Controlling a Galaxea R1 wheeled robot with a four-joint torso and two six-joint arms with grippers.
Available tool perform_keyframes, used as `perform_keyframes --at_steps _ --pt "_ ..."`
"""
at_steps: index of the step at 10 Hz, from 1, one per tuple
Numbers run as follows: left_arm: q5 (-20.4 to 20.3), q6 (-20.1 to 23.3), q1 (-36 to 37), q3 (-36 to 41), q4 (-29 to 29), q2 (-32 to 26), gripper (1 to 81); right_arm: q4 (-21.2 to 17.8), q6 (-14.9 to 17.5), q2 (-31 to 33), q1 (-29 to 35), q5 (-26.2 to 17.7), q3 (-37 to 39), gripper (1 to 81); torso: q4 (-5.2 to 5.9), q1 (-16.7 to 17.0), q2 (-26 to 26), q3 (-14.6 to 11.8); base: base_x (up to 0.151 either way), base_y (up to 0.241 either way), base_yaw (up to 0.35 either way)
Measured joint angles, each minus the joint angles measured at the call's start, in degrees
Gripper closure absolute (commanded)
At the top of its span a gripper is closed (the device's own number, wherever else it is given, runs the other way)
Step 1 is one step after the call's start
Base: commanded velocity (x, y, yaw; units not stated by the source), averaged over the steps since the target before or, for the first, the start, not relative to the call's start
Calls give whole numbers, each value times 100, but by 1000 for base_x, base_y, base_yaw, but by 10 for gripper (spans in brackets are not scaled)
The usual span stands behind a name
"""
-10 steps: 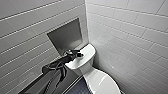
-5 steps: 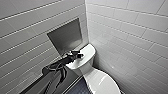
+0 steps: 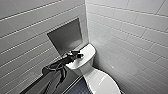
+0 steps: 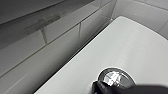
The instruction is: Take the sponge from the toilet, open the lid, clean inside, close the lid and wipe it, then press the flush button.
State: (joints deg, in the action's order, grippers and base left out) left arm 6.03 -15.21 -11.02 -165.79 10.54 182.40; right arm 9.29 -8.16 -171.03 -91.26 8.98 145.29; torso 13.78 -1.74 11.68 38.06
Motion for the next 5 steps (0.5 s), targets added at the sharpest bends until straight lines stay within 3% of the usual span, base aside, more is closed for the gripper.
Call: perform_keyframes --at_steps 5 --pt "-26 0 -35 0 0 -1 811 0 0 -2 2 0 0 811 0 0 0 0 0 0 0"
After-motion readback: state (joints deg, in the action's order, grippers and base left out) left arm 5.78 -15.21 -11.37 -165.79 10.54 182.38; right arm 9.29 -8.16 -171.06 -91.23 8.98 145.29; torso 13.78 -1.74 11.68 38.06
